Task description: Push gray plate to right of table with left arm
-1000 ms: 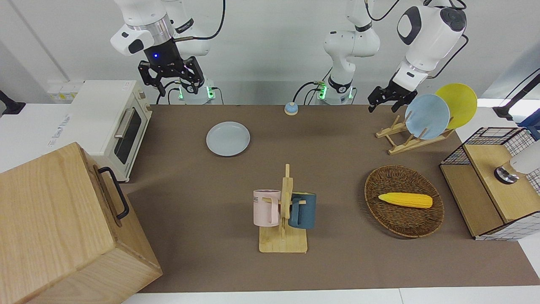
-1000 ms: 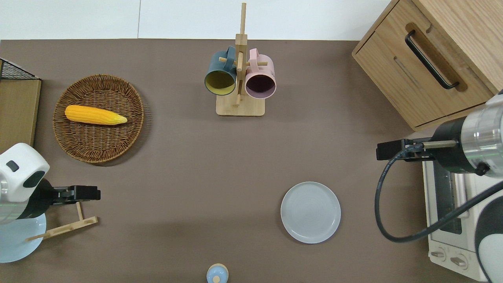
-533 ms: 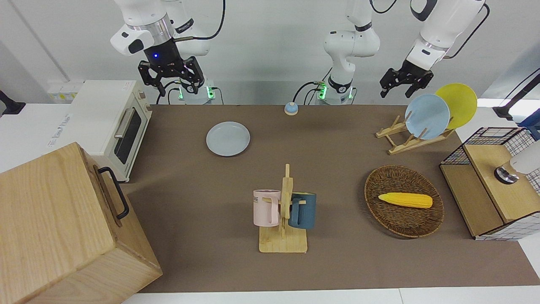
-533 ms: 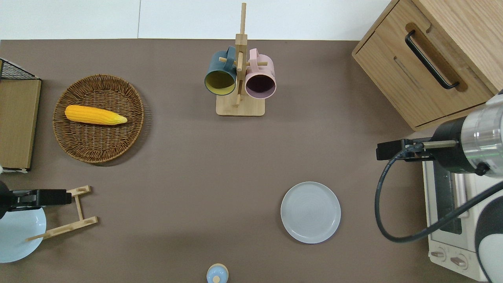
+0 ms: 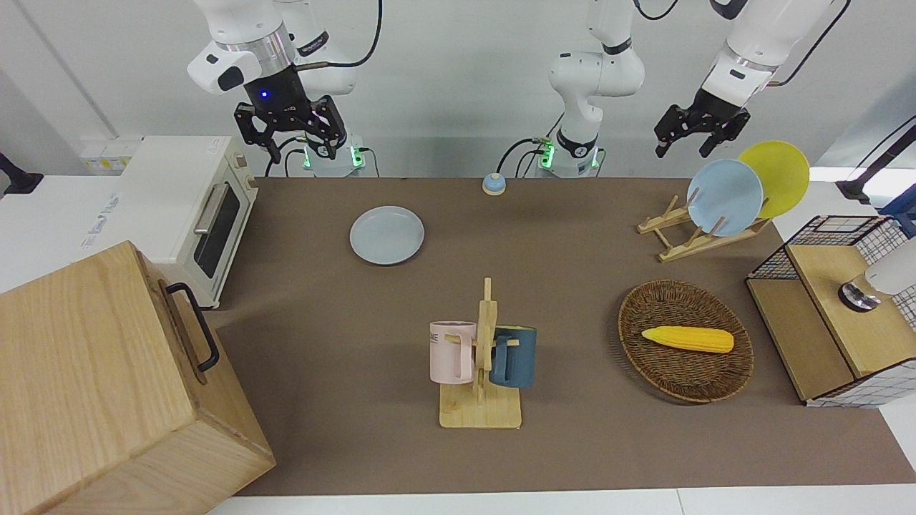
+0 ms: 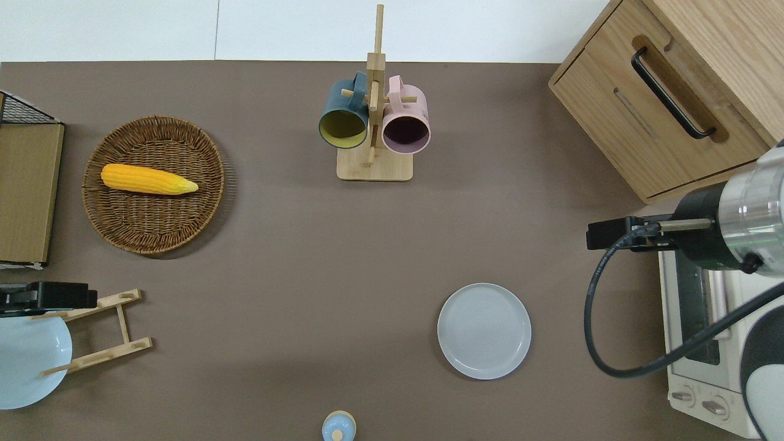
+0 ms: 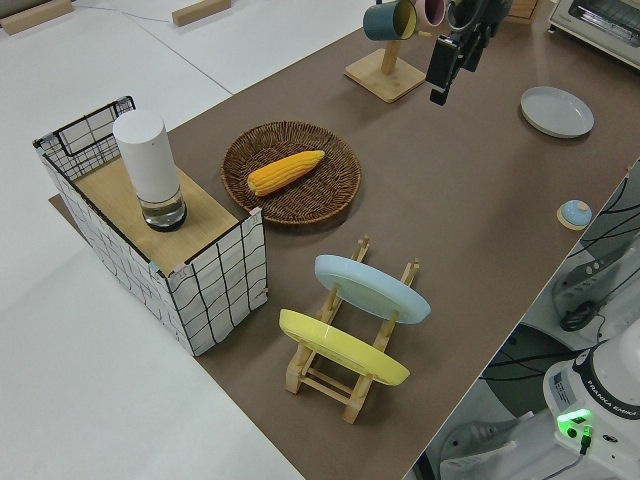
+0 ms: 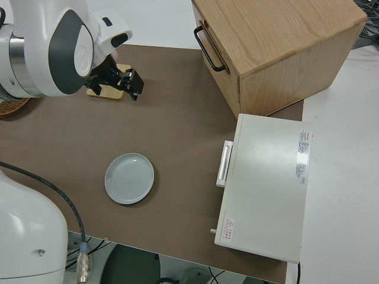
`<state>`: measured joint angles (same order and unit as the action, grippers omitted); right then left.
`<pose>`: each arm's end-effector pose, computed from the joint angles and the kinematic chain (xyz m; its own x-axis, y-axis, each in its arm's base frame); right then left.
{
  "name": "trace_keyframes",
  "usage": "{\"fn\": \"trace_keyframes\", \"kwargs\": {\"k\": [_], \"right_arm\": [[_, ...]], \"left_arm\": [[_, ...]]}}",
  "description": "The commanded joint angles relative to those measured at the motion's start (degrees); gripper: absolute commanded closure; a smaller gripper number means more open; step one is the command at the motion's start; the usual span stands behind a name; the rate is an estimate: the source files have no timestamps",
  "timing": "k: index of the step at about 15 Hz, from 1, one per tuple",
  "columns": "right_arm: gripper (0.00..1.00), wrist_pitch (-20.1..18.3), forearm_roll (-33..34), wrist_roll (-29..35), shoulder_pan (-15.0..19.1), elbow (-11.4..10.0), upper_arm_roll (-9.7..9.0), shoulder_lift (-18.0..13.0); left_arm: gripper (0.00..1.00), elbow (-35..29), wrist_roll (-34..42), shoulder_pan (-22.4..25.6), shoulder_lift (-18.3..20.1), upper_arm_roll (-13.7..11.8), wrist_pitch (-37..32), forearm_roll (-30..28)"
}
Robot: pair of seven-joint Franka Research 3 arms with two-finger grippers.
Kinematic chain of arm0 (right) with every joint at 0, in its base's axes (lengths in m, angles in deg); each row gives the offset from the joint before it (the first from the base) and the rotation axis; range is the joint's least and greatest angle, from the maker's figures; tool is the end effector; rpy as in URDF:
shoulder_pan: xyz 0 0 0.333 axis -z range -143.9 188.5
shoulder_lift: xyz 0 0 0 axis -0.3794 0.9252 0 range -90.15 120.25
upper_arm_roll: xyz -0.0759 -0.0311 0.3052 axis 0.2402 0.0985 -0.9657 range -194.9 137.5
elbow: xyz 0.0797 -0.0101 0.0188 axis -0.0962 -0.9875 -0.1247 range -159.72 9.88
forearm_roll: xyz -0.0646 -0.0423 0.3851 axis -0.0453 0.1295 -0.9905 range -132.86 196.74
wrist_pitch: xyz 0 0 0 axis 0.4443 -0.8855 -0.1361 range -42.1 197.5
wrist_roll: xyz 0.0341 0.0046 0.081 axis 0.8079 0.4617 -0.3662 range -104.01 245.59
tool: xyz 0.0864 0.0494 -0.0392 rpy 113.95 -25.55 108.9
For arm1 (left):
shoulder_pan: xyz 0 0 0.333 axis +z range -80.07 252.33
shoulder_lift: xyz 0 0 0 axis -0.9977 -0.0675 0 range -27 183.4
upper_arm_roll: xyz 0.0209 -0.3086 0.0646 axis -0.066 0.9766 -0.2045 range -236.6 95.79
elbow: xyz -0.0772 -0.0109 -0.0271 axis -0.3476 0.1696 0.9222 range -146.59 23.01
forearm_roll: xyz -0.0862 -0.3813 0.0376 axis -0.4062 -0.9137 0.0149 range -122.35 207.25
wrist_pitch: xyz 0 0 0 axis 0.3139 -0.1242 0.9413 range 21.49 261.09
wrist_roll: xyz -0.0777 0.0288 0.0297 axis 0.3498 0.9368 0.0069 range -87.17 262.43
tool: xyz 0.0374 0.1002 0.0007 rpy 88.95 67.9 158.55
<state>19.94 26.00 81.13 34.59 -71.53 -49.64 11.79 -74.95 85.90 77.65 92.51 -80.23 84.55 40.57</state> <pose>0.5243 0.0980 0.6649 0.9995 -0.0236 0.0226 -0.0215 -0.9959 -0.0884 0.4713 0.0175 0.6280 0.9981 0.0457 -0.0421 0.0487 -0.9961 0.0735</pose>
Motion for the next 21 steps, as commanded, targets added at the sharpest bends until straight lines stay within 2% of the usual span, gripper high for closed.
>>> {"fn": "trace_keyframes", "kwargs": {"k": [1,13,21], "right_arm": [[0.005,-0.31,-0.92,0.12,0.37,0.83,-0.15,0.36],[0.005,-0.31,-0.92,0.12,0.37,0.83,-0.15,0.36],[0.005,-0.31,-0.92,0.12,0.37,0.83,-0.15,0.36]], "left_arm": [[0.01,13.16,0.68,-0.04,-8.42,-0.19,-6.87,0.82],[0.01,12.73,0.41,0.04,-7.54,0.78,-6.17,1.17],[0.01,12.73,0.23,-0.04,-7.72,0.43,-5.82,1.26]]}}
